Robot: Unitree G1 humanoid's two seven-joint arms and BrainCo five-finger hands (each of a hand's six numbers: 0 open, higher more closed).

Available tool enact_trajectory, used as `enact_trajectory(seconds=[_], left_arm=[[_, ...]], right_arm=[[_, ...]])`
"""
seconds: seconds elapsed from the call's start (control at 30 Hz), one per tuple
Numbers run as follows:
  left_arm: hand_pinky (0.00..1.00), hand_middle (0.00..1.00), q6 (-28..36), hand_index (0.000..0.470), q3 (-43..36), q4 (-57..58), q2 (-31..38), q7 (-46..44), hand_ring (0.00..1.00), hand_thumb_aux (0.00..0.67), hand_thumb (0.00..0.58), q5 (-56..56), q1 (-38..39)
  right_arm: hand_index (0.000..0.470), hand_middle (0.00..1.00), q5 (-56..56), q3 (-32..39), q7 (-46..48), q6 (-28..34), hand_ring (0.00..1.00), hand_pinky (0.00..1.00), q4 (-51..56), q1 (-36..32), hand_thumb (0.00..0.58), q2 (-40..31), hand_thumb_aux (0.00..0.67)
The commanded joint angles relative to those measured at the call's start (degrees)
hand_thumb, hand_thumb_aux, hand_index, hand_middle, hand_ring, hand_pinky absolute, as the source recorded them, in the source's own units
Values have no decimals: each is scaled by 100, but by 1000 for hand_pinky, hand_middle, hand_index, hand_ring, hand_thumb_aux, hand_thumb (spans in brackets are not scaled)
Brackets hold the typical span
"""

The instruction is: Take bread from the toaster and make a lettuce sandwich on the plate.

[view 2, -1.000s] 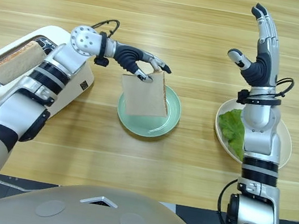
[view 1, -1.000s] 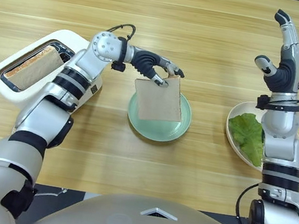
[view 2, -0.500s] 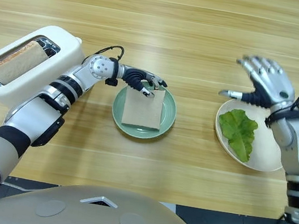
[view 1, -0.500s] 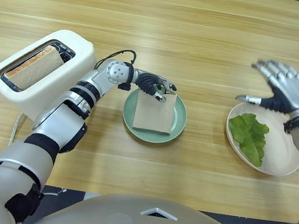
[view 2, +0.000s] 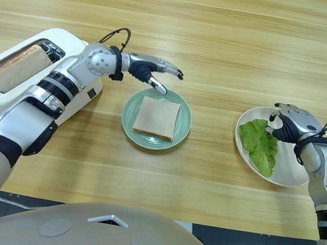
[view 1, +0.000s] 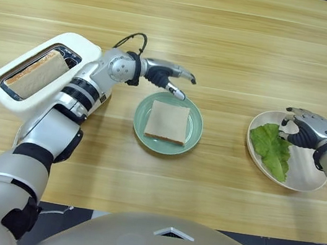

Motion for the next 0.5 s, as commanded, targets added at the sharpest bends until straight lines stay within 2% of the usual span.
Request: enact_trajectory(seconds=[0.03, 0.2, 0.3, 0.37, 0.47, 0.5], left_arm=[[0, 0, 676, 0, 393, -1278, 453, 123, 0, 0, 0, 226, 115], [0, 0, 1249, 0, 603, -2921, 770, -190, 0, 0, 0, 112, 827], [0, 0, 1362, 0, 391, -3400, 798, -378, 0, 0, 0, 255, 1182], [0, 0, 1400, 0, 336, -3524, 797, -449, 0, 0, 0, 258, 1264], [0, 0, 1445, 0, 336, -3559, 782, -460, 0, 0, 0, 246, 1282], [0, 0, 1451, 0, 338, -3557, 780, -459, 0, 0, 0, 245, 1281]], right_arm=[[269, 0, 61, 289, -46, -109, 0, 0, 439, -275, 474, 11, 384], [225, 0, 60, 461, -283, -237, 0, 0, 846, -572, 422, -36, 321], [138, 0, 13, 583, -464, -333, 0, 0, 1087, -724, 291, -57, 197], [136, 0, 17, 631, -544, -374, 0, 0, 1175, -771, 288, -76, 194], [173, 0, 34, 720, -607, -489, 0, 0, 1272, -835, 349, -81, 247], [201, 0, 39, 754, -621, -519, 0, 0, 1296, -852, 390, -86, 286]])
